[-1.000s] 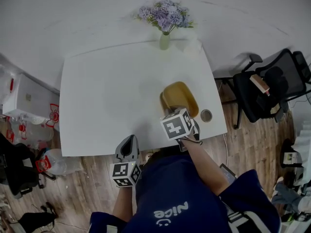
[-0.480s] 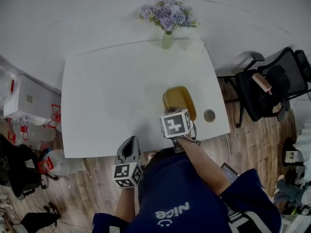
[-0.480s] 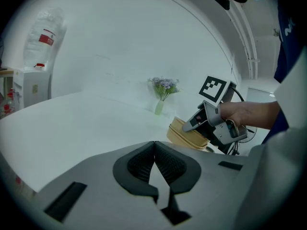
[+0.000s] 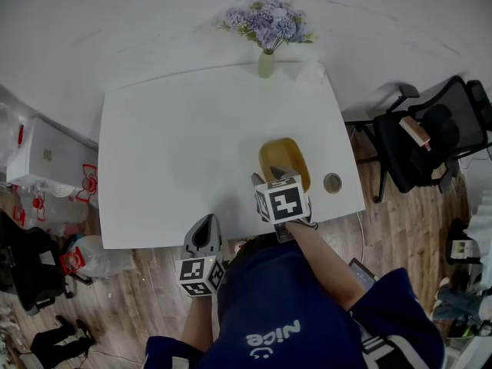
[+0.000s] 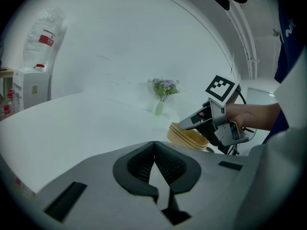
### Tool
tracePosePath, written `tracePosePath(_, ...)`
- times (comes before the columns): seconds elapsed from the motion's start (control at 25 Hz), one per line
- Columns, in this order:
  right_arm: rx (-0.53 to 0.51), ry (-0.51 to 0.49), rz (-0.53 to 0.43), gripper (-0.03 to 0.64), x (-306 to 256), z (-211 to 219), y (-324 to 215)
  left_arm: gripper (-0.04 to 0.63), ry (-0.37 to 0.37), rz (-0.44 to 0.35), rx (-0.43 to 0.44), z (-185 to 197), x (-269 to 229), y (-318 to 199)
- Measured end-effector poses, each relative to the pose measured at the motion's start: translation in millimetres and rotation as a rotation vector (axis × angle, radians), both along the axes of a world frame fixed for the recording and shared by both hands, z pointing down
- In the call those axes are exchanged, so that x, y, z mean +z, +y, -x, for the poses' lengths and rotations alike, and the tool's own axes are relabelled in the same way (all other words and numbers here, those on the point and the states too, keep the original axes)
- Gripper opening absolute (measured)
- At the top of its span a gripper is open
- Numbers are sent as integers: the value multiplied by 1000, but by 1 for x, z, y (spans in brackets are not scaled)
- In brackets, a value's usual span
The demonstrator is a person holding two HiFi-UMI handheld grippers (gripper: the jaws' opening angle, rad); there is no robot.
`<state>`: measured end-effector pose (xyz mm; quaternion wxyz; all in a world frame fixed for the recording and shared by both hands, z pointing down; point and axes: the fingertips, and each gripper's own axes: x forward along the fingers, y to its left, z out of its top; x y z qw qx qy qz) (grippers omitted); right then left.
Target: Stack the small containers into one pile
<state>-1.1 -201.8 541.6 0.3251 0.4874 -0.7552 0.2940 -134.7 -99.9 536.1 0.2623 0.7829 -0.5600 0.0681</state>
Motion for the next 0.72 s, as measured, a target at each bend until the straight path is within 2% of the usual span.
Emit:
tracePosePath(0.12,-30,-90,-29,183,-13,4,2,18,6,-14,1,-3,-7,-1)
tracePosePath(0.24,-38,-154,-111,183,-34,-5,-2,18,21,-46,3,-7,-21,-4)
tracePosePath(0.44,-28,-142,-315,184,-75,-38,-9,18,27,-114,15,-13,-49,-6)
tracePosePath(0.6,-105,-228,-392,184,-104,-46,4,18,20,-167,27,-21,-75,-8)
tracePosePath(0.72,-114,-258,-502,184,-125,-57,21,18,18,-213,36,-28,-95,-8)
